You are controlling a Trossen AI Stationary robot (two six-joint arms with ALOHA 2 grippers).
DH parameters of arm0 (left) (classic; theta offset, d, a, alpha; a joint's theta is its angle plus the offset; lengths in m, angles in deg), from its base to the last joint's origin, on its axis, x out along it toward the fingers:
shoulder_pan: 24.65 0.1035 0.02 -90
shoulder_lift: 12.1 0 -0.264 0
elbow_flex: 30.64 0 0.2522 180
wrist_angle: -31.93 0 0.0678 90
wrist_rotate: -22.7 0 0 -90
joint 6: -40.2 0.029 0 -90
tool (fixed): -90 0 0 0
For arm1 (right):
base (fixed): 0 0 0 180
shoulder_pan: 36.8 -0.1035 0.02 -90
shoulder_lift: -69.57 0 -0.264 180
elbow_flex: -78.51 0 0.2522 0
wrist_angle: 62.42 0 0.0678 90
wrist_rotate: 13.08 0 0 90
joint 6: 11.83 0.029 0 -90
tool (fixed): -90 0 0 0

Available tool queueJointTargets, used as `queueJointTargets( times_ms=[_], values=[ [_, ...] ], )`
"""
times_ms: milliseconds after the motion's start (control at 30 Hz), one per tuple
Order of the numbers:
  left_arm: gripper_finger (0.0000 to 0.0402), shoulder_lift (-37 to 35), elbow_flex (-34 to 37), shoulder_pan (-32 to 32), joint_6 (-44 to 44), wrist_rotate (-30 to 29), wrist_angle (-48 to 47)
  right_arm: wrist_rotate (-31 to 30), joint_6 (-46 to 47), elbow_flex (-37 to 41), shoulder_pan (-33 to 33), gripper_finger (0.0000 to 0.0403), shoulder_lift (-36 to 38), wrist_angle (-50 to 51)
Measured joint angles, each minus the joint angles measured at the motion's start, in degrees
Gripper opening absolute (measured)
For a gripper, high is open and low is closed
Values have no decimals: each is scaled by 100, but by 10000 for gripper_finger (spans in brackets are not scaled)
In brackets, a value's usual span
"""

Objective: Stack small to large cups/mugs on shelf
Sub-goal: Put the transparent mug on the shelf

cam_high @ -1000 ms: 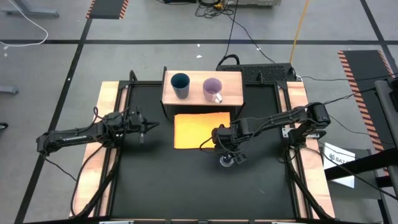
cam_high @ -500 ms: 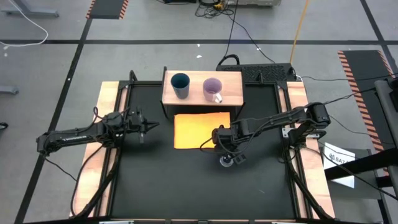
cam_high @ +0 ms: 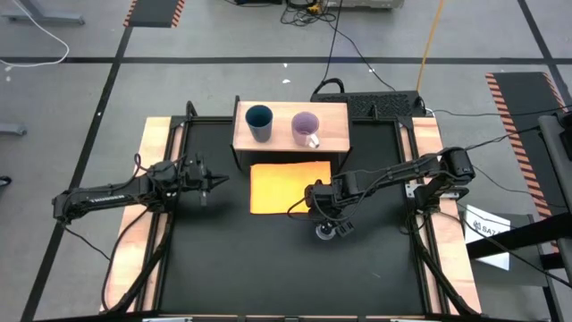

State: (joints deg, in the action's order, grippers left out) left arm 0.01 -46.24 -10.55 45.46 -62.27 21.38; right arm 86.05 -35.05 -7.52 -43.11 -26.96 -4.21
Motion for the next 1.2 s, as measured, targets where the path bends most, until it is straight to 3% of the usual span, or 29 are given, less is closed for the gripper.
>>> queueJointTargets(
  times_ms=[900, 1200],
  values=[
    [17, 1, 0, 1, -22, 0, 0, 11, -9, 0, 0, 167, 0, 70],
    [17, -1, 0, 1, -20, 0, 0, 13, -3, 0, 0, 115, 0, 31]
  ],
)
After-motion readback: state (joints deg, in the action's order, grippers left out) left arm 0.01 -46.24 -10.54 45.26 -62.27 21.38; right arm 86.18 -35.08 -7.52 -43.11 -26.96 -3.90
